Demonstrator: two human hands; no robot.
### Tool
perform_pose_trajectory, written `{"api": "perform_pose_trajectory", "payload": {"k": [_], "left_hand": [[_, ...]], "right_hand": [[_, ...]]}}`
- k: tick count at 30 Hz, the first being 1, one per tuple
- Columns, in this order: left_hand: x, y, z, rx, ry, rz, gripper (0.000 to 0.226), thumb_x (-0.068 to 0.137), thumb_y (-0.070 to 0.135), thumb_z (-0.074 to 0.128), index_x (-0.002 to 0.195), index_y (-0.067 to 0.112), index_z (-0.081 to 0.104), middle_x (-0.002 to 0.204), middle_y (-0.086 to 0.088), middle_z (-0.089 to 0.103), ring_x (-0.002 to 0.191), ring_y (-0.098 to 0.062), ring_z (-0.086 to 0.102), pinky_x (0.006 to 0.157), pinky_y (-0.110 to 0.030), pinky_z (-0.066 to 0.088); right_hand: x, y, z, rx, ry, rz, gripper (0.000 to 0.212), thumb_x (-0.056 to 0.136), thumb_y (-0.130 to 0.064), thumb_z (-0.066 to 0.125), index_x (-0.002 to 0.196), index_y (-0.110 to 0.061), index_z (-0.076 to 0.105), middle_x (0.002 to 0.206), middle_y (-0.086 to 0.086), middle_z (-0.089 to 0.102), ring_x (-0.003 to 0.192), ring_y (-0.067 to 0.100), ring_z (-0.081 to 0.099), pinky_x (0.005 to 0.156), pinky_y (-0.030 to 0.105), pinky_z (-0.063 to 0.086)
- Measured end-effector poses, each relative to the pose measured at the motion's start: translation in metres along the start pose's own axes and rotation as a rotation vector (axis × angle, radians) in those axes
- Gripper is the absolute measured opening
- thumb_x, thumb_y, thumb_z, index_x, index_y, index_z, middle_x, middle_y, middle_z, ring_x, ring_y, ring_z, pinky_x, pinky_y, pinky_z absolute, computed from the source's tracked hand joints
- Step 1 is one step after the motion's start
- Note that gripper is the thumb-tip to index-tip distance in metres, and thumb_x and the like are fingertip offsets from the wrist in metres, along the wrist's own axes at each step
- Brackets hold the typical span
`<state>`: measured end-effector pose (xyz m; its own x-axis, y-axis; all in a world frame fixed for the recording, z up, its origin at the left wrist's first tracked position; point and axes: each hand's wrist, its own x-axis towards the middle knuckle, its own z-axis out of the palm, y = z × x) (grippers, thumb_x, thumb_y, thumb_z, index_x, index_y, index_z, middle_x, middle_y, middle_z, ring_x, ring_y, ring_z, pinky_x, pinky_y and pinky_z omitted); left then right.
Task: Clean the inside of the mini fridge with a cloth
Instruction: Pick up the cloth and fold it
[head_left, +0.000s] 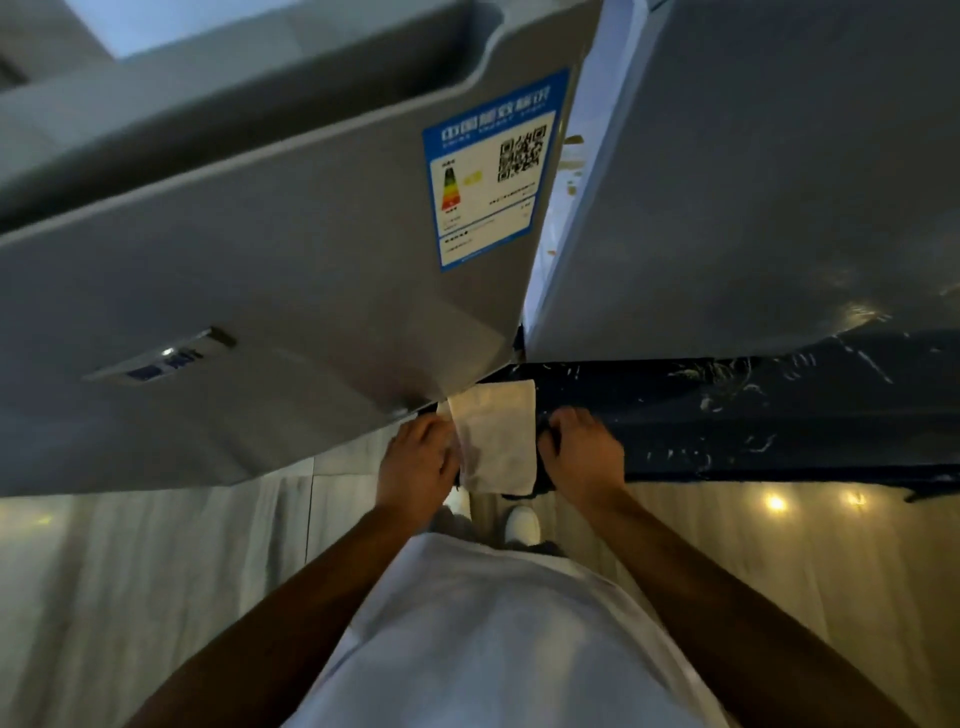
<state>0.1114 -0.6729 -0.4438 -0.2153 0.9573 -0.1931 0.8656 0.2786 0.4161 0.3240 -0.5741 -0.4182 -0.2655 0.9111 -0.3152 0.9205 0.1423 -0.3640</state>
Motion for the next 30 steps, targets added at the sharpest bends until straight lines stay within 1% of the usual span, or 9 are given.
{"api": "perform_pose_trajectory", "payload": {"k": [2,4,7,12,17,21,25,27,30], "left_hand": [[0.008,0.008,0.012,0.042,-0.031,0.024,0.041,0.094,0.038,0.047,0.132,0.023,0.053,0.142,-0.003,0.052,0.124,-0.024,0.053,0.098,-0.037,0.049],[0.010,0.019,0.022,0.058,-0.038,-0.003,0.046,0.097,0.046,0.040,0.140,0.027,0.045,0.148,-0.002,0.046,0.129,-0.024,0.048,0.102,-0.038,0.046],[0.014,0.029,0.030,0.070,-0.025,-0.078,0.048,0.099,0.051,0.036,0.141,0.028,0.039,0.148,-0.003,0.043,0.129,-0.026,0.046,0.102,-0.040,0.043],[0.021,0.031,0.029,0.051,-0.017,-0.145,0.057,0.097,0.046,0.047,0.147,0.023,0.034,0.136,-0.011,0.051,0.121,-0.030,0.053,0.094,-0.041,0.049],[0.018,0.032,0.030,0.033,-0.058,-0.226,0.058,0.100,0.037,0.047,0.152,0.020,0.026,0.133,-0.013,0.054,0.115,-0.028,0.059,0.091,-0.039,0.052],[0.017,0.034,0.029,-0.017,-0.079,-0.285,0.045,0.101,0.044,0.043,0.138,0.018,0.046,0.130,-0.010,0.058,0.116,-0.026,0.060,0.090,-0.035,0.051],[0.013,0.029,0.026,0.072,-0.099,-0.288,0.040,0.097,0.051,0.046,0.118,0.019,0.058,0.119,-0.007,0.059,0.106,-0.023,0.060,0.083,-0.032,0.051],[0.011,0.028,0.023,0.119,-0.088,-0.268,0.039,0.094,0.053,0.051,0.110,0.019,0.062,0.117,-0.007,0.057,0.104,-0.024,0.057,0.081,-0.032,0.049],[0.009,0.027,0.018,0.142,-0.048,-0.186,0.031,0.095,0.046,0.053,0.102,0.018,0.065,0.111,-0.006,0.059,0.103,-0.024,0.055,0.085,-0.031,0.043]], "right_hand": [[0.019,-0.007,0.006,-0.051,-0.027,-0.075,0.039,0.091,-0.035,0.058,0.125,-0.014,0.057,0.122,0.012,0.061,0.111,0.033,0.057,0.085,0.041,0.049],[0.031,-0.013,0.011,-0.105,-0.065,-0.145,0.053,0.091,-0.037,0.057,0.138,-0.014,0.049,0.137,0.011,0.055,0.121,0.034,0.052,0.096,0.045,0.045],[0.045,-0.016,0.013,-0.110,-0.111,-0.213,0.058,0.092,-0.032,0.057,0.145,-0.015,0.043,0.148,0.008,0.047,0.132,0.032,0.044,0.106,0.044,0.038],[0.051,-0.006,0.013,-0.112,-0.078,-0.237,0.057,0.083,-0.021,0.064,0.139,-0.016,0.051,0.129,0.011,0.060,0.118,0.033,0.054,0.097,0.043,0.043],[0.040,0.004,0.015,-0.047,-0.170,-0.256,0.046,0.087,-0.019,0.060,0.133,-0.016,0.056,0.123,0.010,0.062,0.114,0.031,0.055,0.094,0.040,0.048],[0.033,0.005,0.015,-0.058,-0.191,-0.263,0.033,0.086,-0.022,0.061,0.118,-0.015,0.064,0.119,0.010,0.060,0.113,0.030,0.055,0.089,0.039,0.048],[0.028,0.001,0.015,-0.081,-0.230,-0.272,0.034,0.087,-0.024,0.061,0.117,-0.010,0.058,0.122,0.012,0.059,0.112,0.031,0.055,0.086,0.038,0.048],[0.024,-0.002,0.014,-0.020,-0.249,-0.262,0.029,0.088,-0.023,0.061,0.114,-0.010,0.056,0.116,0.013,0.063,0.105,0.032,0.061,0.083,0.038,0.051],[0.020,-0.004,0.008,0.096,-0.268,-0.212,0.016,0.090,-0.022,0.062,0.102,-0.014,0.056,0.100,0.012,0.069,0.092,0.032,0.067,0.078,0.038,0.055]]}}
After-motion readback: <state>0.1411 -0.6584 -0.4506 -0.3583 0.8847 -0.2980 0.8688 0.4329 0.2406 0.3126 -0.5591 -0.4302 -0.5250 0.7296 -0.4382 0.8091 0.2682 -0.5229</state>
